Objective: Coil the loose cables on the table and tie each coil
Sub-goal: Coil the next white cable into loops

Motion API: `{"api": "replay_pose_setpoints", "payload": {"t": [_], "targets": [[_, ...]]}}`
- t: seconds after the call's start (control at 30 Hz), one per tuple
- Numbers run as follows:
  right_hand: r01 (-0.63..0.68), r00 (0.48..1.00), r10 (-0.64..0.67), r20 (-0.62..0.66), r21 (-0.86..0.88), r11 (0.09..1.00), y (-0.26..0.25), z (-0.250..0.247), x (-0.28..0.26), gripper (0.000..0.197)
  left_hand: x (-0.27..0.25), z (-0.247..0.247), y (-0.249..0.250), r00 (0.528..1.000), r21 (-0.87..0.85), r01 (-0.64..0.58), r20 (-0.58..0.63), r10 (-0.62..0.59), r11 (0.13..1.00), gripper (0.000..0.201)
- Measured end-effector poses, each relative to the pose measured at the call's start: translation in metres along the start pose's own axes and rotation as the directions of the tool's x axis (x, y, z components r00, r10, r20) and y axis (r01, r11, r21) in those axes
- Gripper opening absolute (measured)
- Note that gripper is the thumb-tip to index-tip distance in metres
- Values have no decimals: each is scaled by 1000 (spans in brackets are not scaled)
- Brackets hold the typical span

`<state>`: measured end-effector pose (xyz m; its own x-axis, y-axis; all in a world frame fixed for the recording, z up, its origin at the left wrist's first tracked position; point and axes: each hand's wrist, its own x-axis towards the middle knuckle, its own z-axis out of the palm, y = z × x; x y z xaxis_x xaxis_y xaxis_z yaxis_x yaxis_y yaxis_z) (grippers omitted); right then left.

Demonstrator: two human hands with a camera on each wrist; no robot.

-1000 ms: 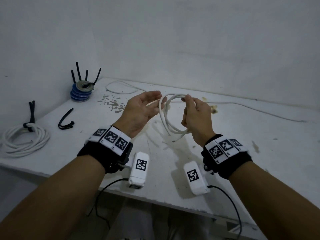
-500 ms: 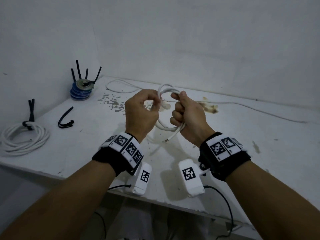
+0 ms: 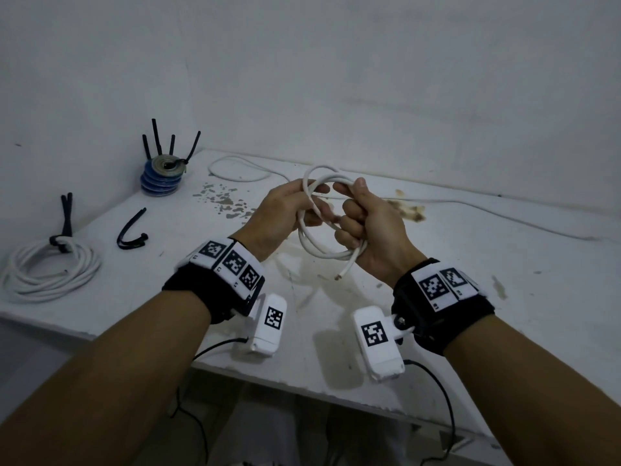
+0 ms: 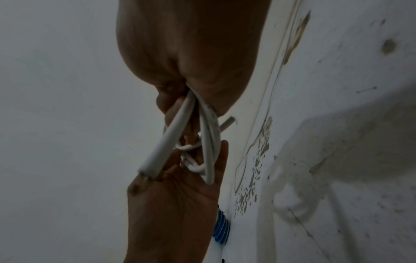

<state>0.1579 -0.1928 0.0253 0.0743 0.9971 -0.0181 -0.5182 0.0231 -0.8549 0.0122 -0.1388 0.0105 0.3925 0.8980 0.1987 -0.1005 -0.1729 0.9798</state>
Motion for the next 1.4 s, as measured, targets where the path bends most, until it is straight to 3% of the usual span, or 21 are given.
{"api": "replay_pose_setpoints", "payload": {"t": [0.1,0.23,0.33,0.47,0.6,0.73,0.83,0.93,1.03,1.13,1.27,1.4], "targets": [[-1,1000,1,7,16,1000,-3,-4,0,34,-3,-3,-3,999,-19,-10,34,11,1000,28],[13,1000,-13,10,39,999,-9,-9,4,35,-2,-10,-10,996,158,-95,17,93,983,19],[62,997,-68,-47,-105,992,-14,-15,6,33,-4,-6,-5,989,346,-144,31,142,927,28],[47,985,-95,-141,-310,950,-19,-26,8,26,-9,1,-5,990,554,-131,120,77,822,42],[7,997,-44,-56,-537,844,-25,-35,7,22,-6,7,3,987,617,-131,151,47,776,51],[104,994,-65,83,-692,714,-28,-39,3,48,-3,9,7,975,631,-153,222,11,761,57],[78,992,23,122,-757,649,-35,-43,2,53,-4,7,6,966,631,-143,257,-31,762,60],[-37,961,230,155,-749,662,-38,-44,0,45,-5,6,5,965,605,-97,252,-74,790,64],[-111,940,307,147,-720,685,-35,-47,-1,39,-5,5,9,971,532,-38,220,-95,846,46],[-126,944,307,121,-728,674,-31,-54,-1,36,-2,1,8,974,552,-19,197,-108,834,35],[-74,975,205,88,-740,669,-24,-59,-4,39,-1,-3,3,987,608,-52,150,-50,792,39],[-30,989,130,73,-758,652,-22,-56,-4,42,-3,-10,3,992,592,-41,123,-40,805,36]]}}
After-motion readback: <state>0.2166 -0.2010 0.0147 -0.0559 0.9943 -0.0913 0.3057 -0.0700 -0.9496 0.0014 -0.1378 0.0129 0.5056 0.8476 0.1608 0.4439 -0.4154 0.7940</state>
